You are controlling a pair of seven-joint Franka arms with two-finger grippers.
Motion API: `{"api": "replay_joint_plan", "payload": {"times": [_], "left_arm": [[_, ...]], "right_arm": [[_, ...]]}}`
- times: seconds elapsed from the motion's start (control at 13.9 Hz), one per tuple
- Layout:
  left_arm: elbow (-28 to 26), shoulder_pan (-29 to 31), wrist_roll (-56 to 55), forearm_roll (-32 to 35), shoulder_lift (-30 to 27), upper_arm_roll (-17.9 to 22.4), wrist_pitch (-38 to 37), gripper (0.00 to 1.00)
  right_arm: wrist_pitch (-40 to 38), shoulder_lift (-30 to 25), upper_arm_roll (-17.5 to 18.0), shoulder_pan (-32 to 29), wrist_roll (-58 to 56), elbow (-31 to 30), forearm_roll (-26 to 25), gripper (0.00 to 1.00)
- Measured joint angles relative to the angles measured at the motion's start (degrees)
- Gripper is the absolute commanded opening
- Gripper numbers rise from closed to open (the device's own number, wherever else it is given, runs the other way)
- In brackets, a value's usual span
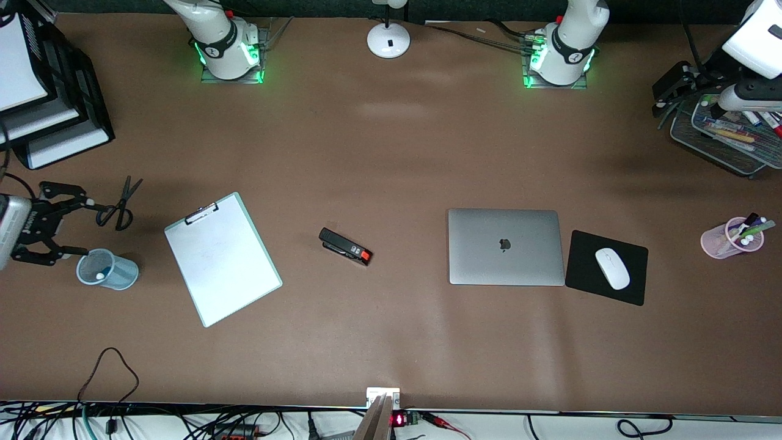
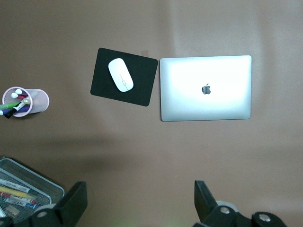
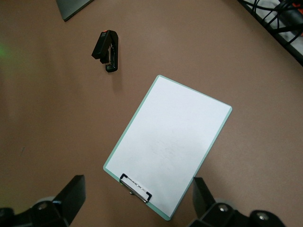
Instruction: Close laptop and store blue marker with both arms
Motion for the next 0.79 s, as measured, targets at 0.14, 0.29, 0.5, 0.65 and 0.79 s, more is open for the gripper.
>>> {"api": "replay_joint_plan", "payload": {"times": [0.14,0.29,0.5,0.65,0.79], "left_arm": [[0.00,0.00,0.00,0.00,0.00,0.00,0.00,1.00],[0.00,0.00,0.00,0.00,0.00,0.01,0.00,1.00],[0.00,0.01,0.00,0.00,0.00,0.01,0.08,1.00],[0.00,0.00,0.00,0.00,0.00,0.01,0.11,1.00],[0.00,0.00,0.00,0.00,0.00,0.01,0.12,1.00]], "right_arm": [[-0.01,-0.91,0.01,2.10,4.69,0.43,-2.01,1.00],[-0.01,-1.97,0.02,4.59,10.87,0.68,-4.16,1.00],[-0.01,-2.95,0.03,7.67,20.58,0.69,-5.43,1.00],[-0.39,-3.04,0.02,8.91,27.80,0.69,-5.79,1.00],[-1.33,-3.24,0.05,10.63,35.54,0.70,-8.45,1.00]]}}
